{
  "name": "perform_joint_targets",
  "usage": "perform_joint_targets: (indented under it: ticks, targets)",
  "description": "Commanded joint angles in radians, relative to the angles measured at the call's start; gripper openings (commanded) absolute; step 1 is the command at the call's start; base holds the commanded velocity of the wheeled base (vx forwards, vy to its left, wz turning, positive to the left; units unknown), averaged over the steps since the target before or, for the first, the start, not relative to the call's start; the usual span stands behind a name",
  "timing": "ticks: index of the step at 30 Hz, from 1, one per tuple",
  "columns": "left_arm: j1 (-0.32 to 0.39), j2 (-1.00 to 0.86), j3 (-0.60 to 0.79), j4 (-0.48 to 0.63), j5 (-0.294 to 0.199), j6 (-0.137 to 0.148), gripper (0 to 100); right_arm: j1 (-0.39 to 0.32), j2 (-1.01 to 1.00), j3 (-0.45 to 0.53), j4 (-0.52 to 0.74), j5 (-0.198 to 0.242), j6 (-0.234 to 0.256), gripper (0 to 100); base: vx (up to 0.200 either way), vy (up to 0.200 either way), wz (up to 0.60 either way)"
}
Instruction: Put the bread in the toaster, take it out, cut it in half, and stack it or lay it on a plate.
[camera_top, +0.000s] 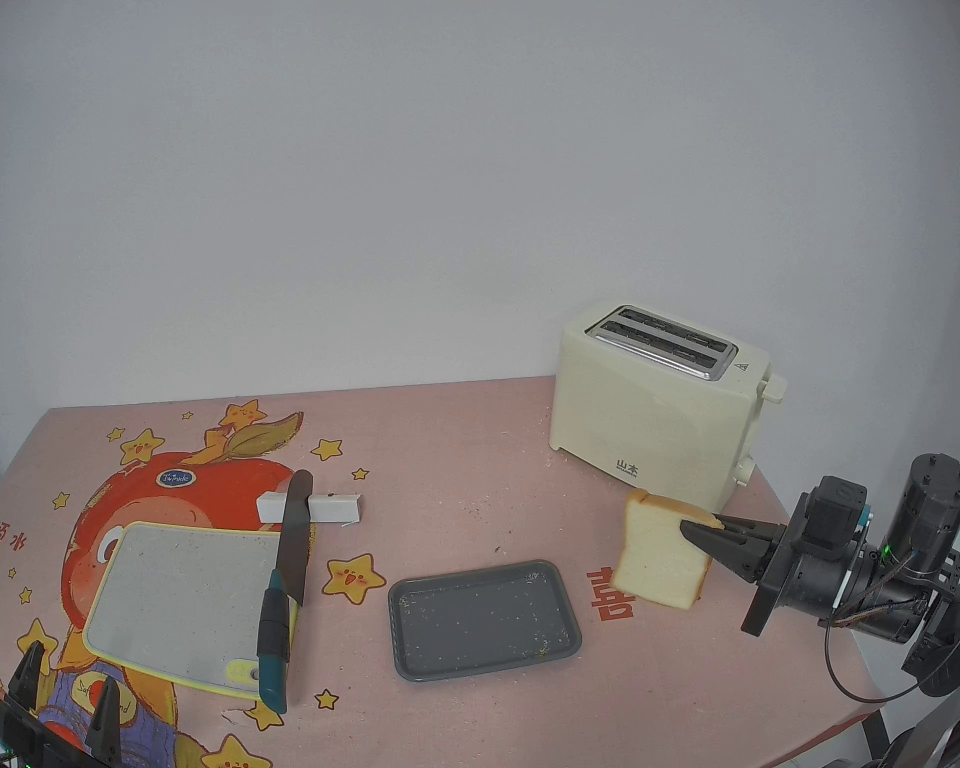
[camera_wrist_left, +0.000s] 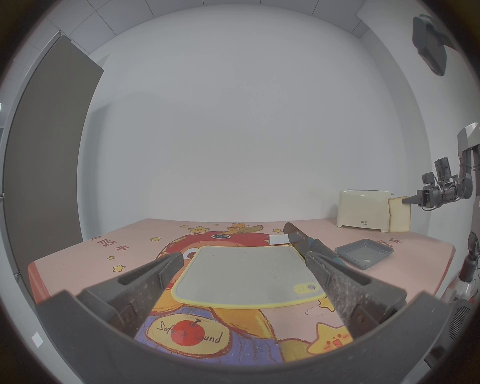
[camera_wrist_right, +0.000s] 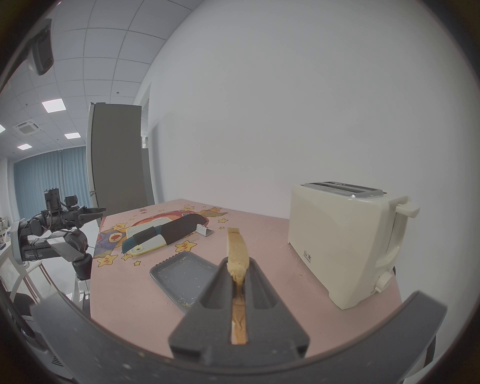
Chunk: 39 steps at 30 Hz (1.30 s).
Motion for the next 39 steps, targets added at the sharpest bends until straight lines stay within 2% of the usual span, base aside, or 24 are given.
perform_joint_targets:
  ticks: [1, 21, 34, 39]
  targets:
    - [0.0, -0.007, 0.018, 0.0, 0.001, -0.001, 100, 0.001, 0.006, 0.003, 0.0, 0.001, 0.0, 0, 0.0, 0.2, 0.0]
    - [0.0, -0.007, 0.018, 0.0, 0.001, -0.001, 100, 0.006, -0.003, -0.001, -0.003, 0.001, 0.0, 0, 0.0, 0.2, 0.0]
    - [0.0, -0.007, 0.018, 0.0, 0.001, -0.001, 100, 0.007, -0.035, -0.018, -0.051, 0.008, 0.032, 0, 0.0, 0.2, 0.0]
    - [0.0, -0.007, 0.018, 0.0, 0.001, -0.001, 100, 0.018, -0.038, -0.02, -0.051, 0.008, 0.034, 0, 0.0, 0.0, 0.0]
